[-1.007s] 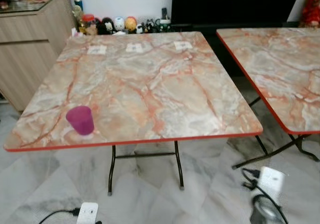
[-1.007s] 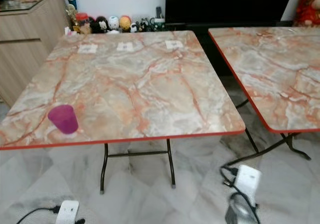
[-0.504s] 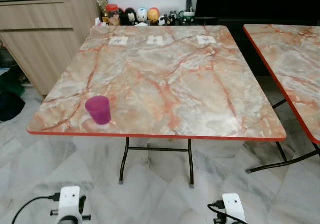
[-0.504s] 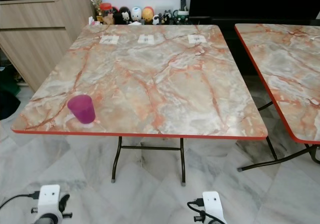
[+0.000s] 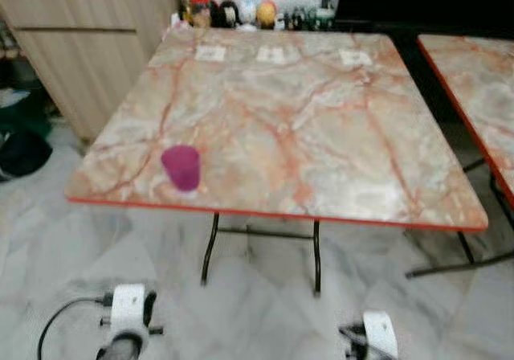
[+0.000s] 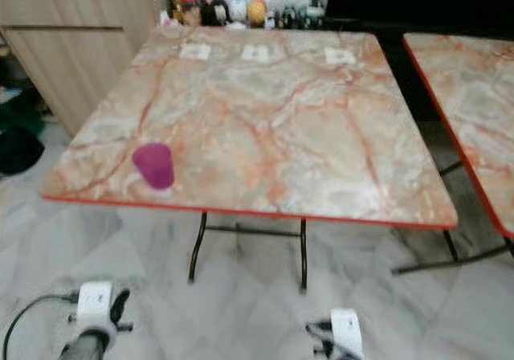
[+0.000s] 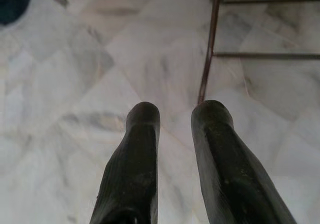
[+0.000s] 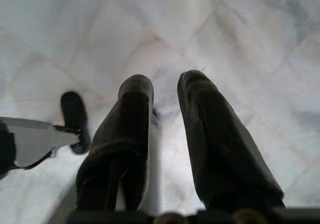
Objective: Setting the table
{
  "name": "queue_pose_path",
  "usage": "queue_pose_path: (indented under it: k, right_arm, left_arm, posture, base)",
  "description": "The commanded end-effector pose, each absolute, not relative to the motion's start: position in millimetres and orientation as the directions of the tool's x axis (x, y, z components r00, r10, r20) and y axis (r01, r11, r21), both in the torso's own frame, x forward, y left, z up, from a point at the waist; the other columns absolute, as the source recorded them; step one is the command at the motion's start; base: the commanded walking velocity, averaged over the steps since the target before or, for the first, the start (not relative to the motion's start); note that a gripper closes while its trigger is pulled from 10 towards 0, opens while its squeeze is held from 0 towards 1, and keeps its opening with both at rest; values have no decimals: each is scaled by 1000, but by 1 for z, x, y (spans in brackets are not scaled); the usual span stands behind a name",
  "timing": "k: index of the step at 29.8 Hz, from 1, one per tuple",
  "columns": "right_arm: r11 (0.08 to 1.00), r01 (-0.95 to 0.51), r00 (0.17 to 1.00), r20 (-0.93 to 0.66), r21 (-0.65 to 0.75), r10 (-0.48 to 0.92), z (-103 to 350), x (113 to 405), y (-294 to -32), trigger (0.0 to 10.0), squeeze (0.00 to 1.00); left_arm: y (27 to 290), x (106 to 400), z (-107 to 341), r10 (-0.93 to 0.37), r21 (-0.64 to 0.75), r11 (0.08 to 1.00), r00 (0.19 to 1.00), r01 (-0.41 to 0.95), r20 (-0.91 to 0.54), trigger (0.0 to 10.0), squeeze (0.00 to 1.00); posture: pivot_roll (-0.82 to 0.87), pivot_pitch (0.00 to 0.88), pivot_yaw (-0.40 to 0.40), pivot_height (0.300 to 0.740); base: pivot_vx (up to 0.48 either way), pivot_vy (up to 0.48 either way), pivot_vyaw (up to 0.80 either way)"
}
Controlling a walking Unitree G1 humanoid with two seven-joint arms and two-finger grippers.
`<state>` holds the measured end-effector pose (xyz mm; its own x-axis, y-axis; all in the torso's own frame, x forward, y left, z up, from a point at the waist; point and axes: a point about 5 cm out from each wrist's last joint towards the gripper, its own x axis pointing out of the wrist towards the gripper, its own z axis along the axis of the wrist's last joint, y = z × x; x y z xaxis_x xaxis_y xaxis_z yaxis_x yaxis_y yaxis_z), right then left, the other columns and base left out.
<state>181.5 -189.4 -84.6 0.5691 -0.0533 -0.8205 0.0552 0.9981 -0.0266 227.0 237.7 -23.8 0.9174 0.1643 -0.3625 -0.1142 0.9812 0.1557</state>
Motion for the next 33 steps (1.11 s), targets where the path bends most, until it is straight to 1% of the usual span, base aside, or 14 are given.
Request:
queue_pose_path:
  k: [1, 5, 6, 9, 14, 15, 17, 21, 23, 25, 27, 28, 32, 33]
  right_arm:
    - [997, 76, 561, -825, -24, -62, -86, 178, -193, 10000, 0]
    - [996, 78, 557, -828, -32, -70, -88, 174, -194, 10000, 0]
    - [997, 76, 553, -830, -31, -69, -89, 170, -195, 10000, 0]
    - [997, 74, 546, -835, -33, -68, -90, 166, -196, 10000, 0]
    - [996, 76, 544, -836, -41, -76, -91, 165, -199, 10000, 0]
    - [996, 78, 546, -834, -44, -80, -90, 165, -200, 10000, 0]
    - [996, 78, 549, -831, -52, -86, -90, 165, -201, 10000, 0]
    - [995, 81, 551, -830, -54, -89, -90, 165, -201, 10000, 0]
    - [996, 77, 550, -831, -54, -88, -90, 165, -201, 10000, 0]
    - [996, 76, 548, -832, -55, -88, -91, 164, -200, 10000, 0]
    - [995, 78, 548, -832, -55, -89, -91, 164, -200, 10000, 0]
    - [995, 77, 547, -832, -57, -90, -91, 163, -200, 10000, 0]
    - [995, 79, 544, -834, -59, -92, -92, 162, -200, 10000, 0]
    - [995, 83, 542, -835, -56, -92, -92, 161, -199, 10000, 0]
  left_arm:
    - [237, 222, -27, 146, 158, 983, 918, -93, -370, 10000, 0]
    - [233, 225, -21, 113, 161, 985, 938, -62, -329, 10000, 0]
    - [229, 229, -15, 85, 160, 986, 954, -40, -288, 10000, 0]
    - [224, 236, -4, 57, 146, 989, 975, -25, -217, 10000, 0]
    - [217, 246, 15, 21, 162, 987, 994, -3, -110, 10000, 0]
    - [214, 249, 26, 13, 173, 985, 999, -5, -45, 10000, 0]
    - [210, 252, 44, -6, 196, 981, 999, -2, 39, 10000, 0]
    - [208, 250, 71, -13, 237, 971, 991, -20, 136, 10000, 0]
    - [208, 244, 78, -15, 243, 970, 987, -25, 163, 10000, 0]
    - [208, 232, 88, -20, 247, 969, 982, -27, 186, 10000, 0]
    - [207, 229, 90, -22, 246, 969, 981, -27, 194, 10000, 0]
    - [205, 228, 101, -24, 240, 970, 974, -31, 224, 10000, 0]
    - [196, 239, 114, -63, 234, 972, 970, 7, 233, 10000, 0]
    - [189, 249, 121, -94, 212, 976, 967, 43, 236, 10000, 0]
  posture:
    - [-5, 97, 42, 740]
    - [0, 97, 42, 740]
    - [4, 97, 42, 740]
    - [5, 97, 41, 740]
    - [8, 96, 42, 740]
    - [9, 95, 42, 740]
    - [12, 96, 42, 740]
    - [18, 96, 44, 740]
    - [18, 97, 45, 740]
    - [19, 99, 45, 740]
    - [20, 100, 44, 740]
    - [25, 98, 41, 740]
    - [32, 96, 38, 740]
    - [27, 96, 36, 740]
  base:
    - [0, 0, 0]
    - [0, 0, 0]
    - [0, 0, 0]
    - [0, 0, 0]
    - [0, 0, 0]
    - [0, 0, 0]
    - [0, 0, 0]
    - [0, 0, 0]
    - [0, 0, 0]
    - [0, 0, 0]
    - [0, 0, 0]
    - [0, 0, 0]
    - [0, 0, 0]
    - [0, 0, 0]
